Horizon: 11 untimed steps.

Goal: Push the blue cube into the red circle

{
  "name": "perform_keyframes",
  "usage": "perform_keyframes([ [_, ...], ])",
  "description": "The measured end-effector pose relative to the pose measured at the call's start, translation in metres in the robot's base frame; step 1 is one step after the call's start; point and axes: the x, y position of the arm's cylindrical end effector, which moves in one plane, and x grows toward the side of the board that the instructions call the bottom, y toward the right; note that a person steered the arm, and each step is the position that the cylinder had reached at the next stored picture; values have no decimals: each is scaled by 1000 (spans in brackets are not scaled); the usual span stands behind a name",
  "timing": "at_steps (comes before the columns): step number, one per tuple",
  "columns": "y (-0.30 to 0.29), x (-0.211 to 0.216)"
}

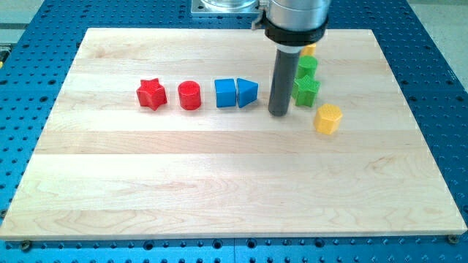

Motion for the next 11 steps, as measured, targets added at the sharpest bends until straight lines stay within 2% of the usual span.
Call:
perform_keyframes([
  [1,-8,-20],
  [6,-121,-22],
  [8,-131,-16],
  [9,-166,13],
  [11,-185,82],
])
